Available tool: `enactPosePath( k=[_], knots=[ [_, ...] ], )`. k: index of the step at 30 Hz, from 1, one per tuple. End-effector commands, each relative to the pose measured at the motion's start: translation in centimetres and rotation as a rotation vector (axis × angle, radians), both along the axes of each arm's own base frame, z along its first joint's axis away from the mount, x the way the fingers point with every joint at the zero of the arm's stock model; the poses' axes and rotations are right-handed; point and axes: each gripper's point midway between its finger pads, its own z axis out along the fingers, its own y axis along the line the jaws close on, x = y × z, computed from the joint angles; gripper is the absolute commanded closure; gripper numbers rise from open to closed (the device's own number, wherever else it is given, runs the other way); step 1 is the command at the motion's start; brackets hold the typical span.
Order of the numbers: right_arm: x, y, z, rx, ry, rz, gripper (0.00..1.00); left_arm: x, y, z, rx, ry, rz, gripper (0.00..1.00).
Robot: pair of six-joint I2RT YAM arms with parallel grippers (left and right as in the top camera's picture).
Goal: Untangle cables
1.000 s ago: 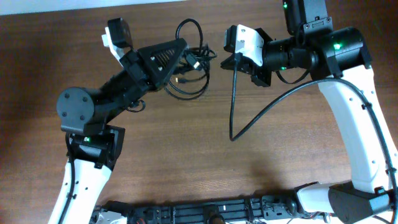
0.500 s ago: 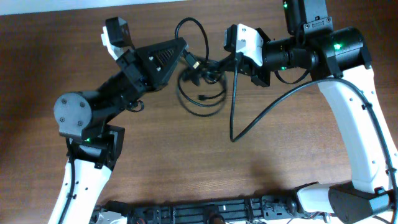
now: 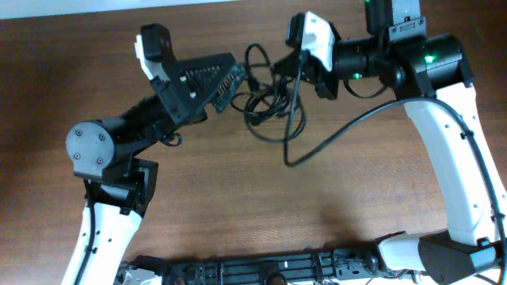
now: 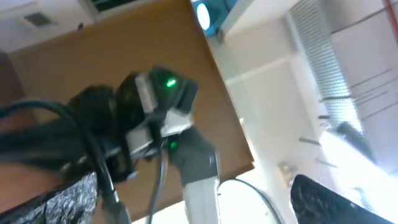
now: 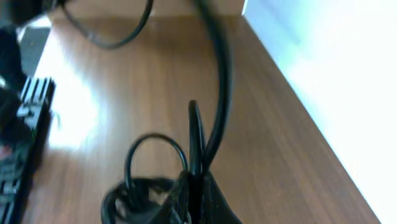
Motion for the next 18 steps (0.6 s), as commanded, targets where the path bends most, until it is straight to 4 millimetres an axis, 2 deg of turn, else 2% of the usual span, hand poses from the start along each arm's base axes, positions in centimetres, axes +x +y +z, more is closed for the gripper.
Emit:
enactPosePath(
  k=[1, 5, 7, 13, 18],
  knots=[
    [-0.3, 0.5, 1.8, 0.094, 0.115, -0.046, 0.96, -1.5, -0.3, -1.2, 0.118, -0.084, -0.070, 0.01],
    [-0.2, 0.4, 3.8, 0.140, 0.099, -0.087, 0.96, -1.5, -0.3, -4.3, 0.234, -0.084, -0.113, 0.01],
    [-0.3, 0.4, 5.6, 0.182, 0.069, -0.106, 0.96, -1.5, -0.3, -5.7, 0.278, -0.087, -0.120, 0.01],
    [0.0, -0.4, 10.3, 0.305, 0.037, -0.225, 0.96, -1.4, -0.4, -8.6, 0.367, -0.091, -0.128, 0.01],
    [-1.2, -0.7, 14.1, 0.457, 0.115, -0.263, 0.96, -1.4, -0.4, -10.4, 0.430, -0.123, -0.118, 0.01]
  ],
)
